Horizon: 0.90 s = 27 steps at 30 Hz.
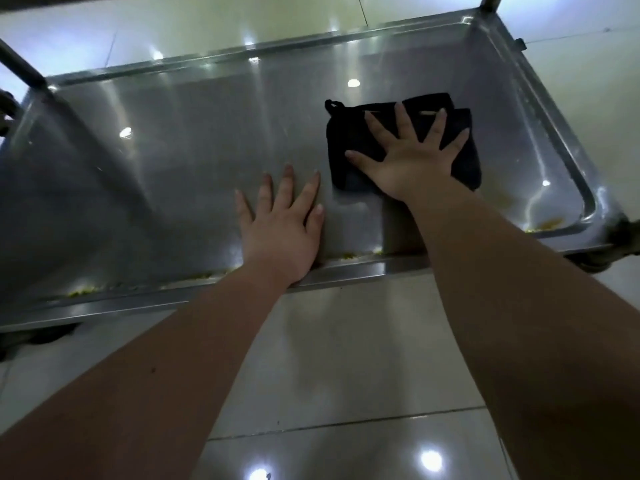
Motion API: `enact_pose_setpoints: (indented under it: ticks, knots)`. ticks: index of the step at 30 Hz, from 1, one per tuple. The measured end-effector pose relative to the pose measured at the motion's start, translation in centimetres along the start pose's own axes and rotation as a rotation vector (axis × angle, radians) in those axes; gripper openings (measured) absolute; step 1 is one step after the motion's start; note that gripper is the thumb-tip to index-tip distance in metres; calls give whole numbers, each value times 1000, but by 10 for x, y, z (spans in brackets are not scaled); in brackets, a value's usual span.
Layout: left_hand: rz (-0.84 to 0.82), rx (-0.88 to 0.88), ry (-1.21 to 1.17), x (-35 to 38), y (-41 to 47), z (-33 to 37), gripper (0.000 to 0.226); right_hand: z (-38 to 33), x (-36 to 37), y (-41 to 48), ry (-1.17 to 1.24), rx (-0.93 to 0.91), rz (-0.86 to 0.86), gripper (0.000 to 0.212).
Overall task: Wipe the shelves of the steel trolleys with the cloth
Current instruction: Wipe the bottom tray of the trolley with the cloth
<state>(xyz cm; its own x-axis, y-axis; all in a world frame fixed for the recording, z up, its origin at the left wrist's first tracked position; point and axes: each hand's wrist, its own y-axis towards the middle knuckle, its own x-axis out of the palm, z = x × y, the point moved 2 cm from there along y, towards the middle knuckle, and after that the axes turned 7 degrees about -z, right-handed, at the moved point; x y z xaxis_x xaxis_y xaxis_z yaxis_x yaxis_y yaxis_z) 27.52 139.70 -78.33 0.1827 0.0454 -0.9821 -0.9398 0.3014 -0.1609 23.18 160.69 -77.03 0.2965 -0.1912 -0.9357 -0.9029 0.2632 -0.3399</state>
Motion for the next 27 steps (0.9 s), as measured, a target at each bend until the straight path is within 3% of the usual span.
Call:
enact_pose_setpoints:
  ticks: [9, 12, 16, 21, 24, 27]
  knots:
    - [-28, -37, 8, 0, 0, 4, 55, 0, 41, -90, -32, -165, 48, 80]
    - [-2, -28, -16, 0, 1, 2, 56, 19, 35, -77, -46, -215, 59, 77]
    - [7, -25, -21, 0, 3, 0, 55, 88, 7, -38, 21, -84, 8, 75]
    - [-7, -31, -11, 1, 2, 2, 55, 157, 9, -70, -26, -19, -3, 78]
    - [-13, -32, 13, 2, 2, 5, 55, 158, 16, -85, -19, 34, -4, 79]
    - [-26, -35, 30, 1, 1, 7, 54, 106, 21, -86, 9, 42, 15, 81]
